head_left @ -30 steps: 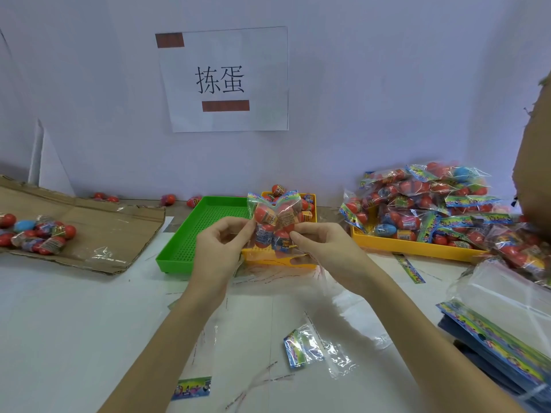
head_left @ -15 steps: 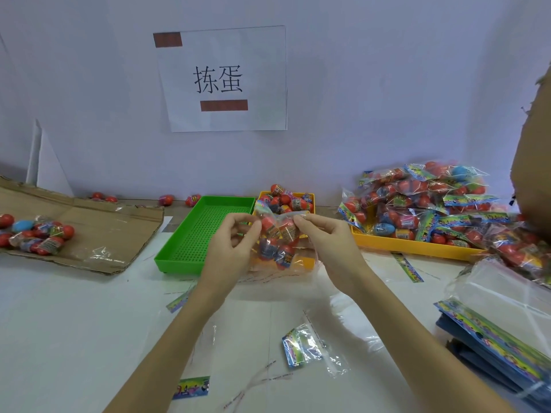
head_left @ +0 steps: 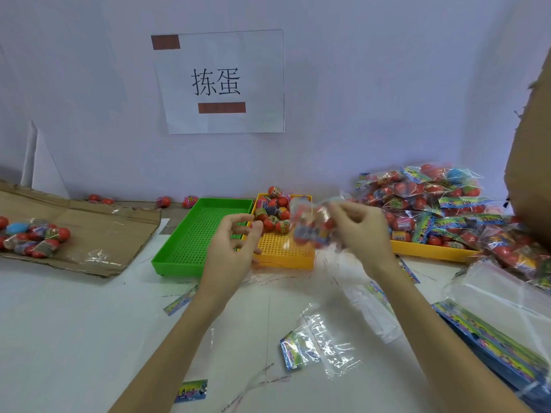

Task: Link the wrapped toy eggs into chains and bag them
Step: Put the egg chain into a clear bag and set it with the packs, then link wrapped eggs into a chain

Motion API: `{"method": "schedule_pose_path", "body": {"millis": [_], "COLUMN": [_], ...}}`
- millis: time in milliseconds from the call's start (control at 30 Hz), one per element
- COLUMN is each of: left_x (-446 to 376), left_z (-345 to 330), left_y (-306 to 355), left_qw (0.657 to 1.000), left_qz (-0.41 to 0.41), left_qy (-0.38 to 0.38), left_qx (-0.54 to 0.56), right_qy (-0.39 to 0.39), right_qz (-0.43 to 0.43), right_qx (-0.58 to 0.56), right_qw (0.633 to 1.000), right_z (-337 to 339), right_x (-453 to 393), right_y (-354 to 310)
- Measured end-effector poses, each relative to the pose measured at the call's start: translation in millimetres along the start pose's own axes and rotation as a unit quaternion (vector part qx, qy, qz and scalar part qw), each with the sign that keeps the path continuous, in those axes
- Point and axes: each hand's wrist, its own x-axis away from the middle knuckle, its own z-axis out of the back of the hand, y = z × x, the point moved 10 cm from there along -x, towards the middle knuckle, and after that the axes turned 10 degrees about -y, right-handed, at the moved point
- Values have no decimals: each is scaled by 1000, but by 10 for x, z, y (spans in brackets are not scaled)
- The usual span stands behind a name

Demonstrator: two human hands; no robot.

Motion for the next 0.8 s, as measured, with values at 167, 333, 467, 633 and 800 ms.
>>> {"method": "schedule_pose_path", "body": {"millis": [167,333,467,633,800], "left_x": [35,114,238,226,109], "left_z": [-160,-460,-759,-614,-295], "left_y": [81,112,122,218,47], "left_qw": [997,987,973,982,989], "left_qz": [-36,-57,-60,-121,-20], "left_qy": [-60,-149,-221,-141,-58], "left_qx": [-30,-30,25,22,131], "right_qy": [121,92,16,-28,-11], "right_qz": [-75,-152,-128,-93,-156], "right_qx": [-370,-325,-255,-149,-350], "right_qw": [918,929,958,984,924], "right_z": [349,-63,-531,-713,-594], "right_x": [-69,33,154,215,155], "right_y": [332,388,211,112,202]}}
